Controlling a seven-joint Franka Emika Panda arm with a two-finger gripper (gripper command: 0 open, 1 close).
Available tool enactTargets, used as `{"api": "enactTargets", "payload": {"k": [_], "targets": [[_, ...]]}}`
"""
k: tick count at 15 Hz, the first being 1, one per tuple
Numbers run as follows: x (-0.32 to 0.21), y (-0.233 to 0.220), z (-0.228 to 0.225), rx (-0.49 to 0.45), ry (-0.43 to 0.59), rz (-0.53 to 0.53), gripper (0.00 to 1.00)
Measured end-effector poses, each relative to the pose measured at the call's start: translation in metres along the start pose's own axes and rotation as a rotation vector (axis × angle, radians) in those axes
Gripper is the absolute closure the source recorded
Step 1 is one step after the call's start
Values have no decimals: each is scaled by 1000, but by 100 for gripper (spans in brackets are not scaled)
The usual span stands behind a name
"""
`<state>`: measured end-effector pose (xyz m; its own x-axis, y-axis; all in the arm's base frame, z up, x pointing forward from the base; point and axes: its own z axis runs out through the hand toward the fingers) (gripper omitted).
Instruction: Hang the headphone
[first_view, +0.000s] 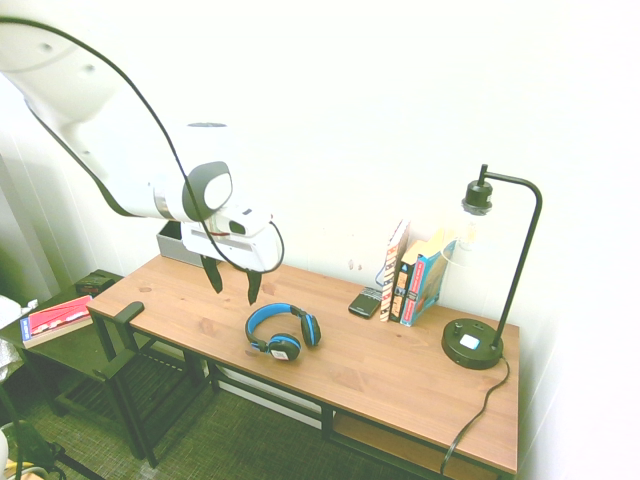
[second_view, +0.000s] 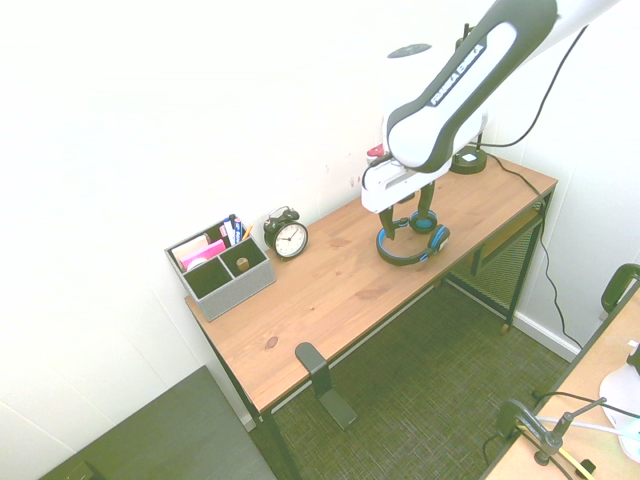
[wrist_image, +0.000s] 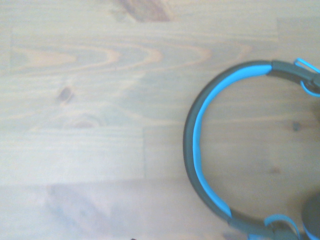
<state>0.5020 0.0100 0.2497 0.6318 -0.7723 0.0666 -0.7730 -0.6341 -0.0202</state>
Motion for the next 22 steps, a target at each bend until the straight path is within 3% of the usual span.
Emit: {"api": "enactTargets", "payload": {"k": [3,4,8,22], "targets": [[17,-19,42,-11,-2,0,0],[20,-22,54,-15,-3,1,100],[28,-30,82,-19,-20,8,100],[44,-47,96,0,-32,19,100]]}}
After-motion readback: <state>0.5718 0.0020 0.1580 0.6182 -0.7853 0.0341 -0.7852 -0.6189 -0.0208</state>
